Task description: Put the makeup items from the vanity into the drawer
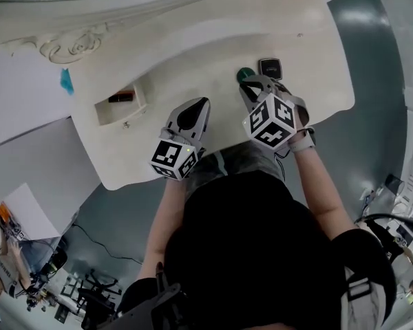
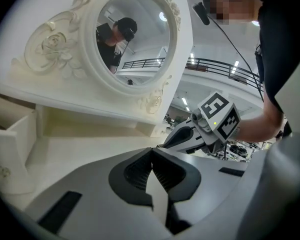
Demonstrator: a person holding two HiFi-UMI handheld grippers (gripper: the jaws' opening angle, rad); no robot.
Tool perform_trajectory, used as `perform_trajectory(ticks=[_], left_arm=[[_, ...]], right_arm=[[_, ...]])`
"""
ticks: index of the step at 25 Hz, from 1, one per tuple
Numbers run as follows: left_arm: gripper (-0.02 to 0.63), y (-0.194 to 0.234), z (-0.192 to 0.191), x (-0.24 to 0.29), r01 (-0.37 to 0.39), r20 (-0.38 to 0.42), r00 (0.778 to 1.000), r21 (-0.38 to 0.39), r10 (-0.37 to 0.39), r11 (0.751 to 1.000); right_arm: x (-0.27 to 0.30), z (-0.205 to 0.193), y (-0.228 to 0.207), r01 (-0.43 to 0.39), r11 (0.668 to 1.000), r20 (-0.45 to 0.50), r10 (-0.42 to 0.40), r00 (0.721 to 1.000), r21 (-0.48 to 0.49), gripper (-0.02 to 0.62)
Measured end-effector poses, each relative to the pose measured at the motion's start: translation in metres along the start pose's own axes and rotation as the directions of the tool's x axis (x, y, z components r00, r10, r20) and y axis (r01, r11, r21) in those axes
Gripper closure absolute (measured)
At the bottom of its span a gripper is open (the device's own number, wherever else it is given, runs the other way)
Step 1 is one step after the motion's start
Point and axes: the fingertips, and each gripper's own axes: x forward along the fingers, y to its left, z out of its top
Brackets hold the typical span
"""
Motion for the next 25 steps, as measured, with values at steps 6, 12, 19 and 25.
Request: perform_trajectory(ticks=[6,12,19,25], left_arm=[[0.592,-0.006,-0.008,0.017,-0.003,-0.020,1.000,-0.007,0.002,1.000],[0.592,-0.003,-0.011,0.022,-0.027,-0.026,0.999,-0.019,0.026,0.999],[0.592,0.004,-0.008,0.021,-0.033,-0.016,0.999,-0.035,0.033,0.999],[0.592,0.011,-0.007,0.015,-0.038,-0.021,0.999,-0.035,0.037,0.999]], right_arm=[[0.013,-0.023,-0.020,0.025,0.996,-0.044,-0.021,0.999,0.084,0.568],[0.022,-0.027,-0.020,-0.008,0.994,-0.075,0.016,0.997,0.112,0.568],[0.032,-0.032,-0.017,-0.028,0.990,-0.142,0.048,0.989,0.139,0.568],[0.029,-0.031,-0.020,-0.022,0.972,-0.112,0.050,0.993,0.233,0.568]])
